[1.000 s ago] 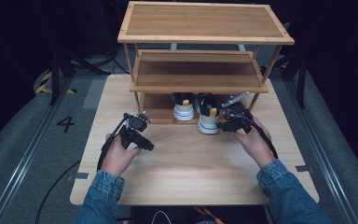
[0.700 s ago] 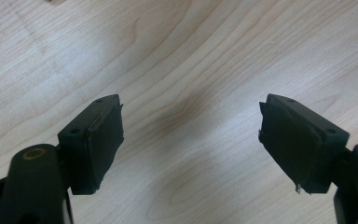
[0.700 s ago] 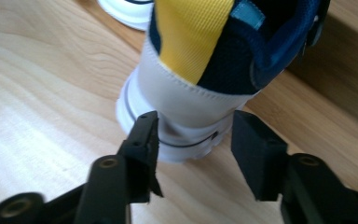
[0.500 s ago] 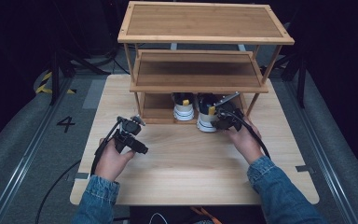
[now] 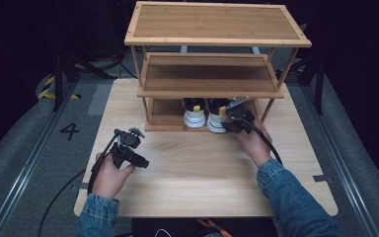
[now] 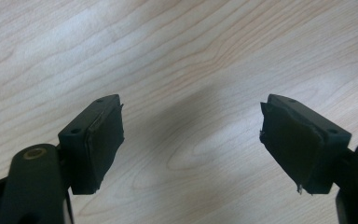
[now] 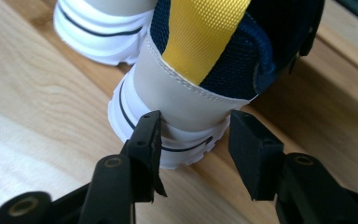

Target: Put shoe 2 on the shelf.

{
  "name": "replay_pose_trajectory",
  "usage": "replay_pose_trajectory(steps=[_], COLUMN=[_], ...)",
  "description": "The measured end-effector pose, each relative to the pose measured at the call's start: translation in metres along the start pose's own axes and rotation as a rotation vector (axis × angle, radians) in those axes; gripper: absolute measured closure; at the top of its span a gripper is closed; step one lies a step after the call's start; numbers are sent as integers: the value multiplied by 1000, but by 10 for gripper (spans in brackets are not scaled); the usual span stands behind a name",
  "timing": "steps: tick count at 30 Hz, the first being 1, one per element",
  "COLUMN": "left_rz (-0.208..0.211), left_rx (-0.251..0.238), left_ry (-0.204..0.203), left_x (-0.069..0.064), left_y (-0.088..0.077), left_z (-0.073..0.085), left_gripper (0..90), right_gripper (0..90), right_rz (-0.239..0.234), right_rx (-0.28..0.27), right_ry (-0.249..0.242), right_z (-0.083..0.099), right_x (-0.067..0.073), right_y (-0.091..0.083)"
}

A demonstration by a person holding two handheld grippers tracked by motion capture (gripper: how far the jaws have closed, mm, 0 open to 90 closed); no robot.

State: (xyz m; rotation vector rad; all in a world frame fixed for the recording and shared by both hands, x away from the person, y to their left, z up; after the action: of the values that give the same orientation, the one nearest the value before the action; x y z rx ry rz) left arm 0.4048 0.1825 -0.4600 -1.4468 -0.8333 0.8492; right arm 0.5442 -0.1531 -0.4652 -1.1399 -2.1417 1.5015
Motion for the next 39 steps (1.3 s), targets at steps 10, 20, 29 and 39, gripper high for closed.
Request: replay_pose_trajectory(steps=[10, 20, 29, 39], left_rz=[1, 0, 6, 15], left_rx=[7, 7, -1, -30], left_ry=[-18, -20, 4, 42], left_x=[3, 5, 2, -4], left_y=[1, 2, 1, -5], left_z=[8, 8, -1, -15], left_gripper=[212, 211, 212, 218], right_gripper=[504, 426, 473, 449], right_rz=[27, 112, 84, -124], right_rx=[-45, -73, -85, -116], right_ry=[8, -2, -20, 41], right_z=[-5, -8, 2, 25], right_x=[-2, -5, 9, 11], right_y=[7, 13, -7, -63])
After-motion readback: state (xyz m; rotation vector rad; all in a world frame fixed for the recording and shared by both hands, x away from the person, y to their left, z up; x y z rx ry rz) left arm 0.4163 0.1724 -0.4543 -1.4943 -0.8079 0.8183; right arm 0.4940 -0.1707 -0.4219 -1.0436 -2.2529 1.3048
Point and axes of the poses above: each handheld gripper's, and its own axes: y roughly forward along the jaws, z roughly out of its underside, x roughly to its left, the point moved 6 cm from there along y, roughly forward along the jaws, and after that the axes turned 14 degrees about x, right-handed, at the moved point
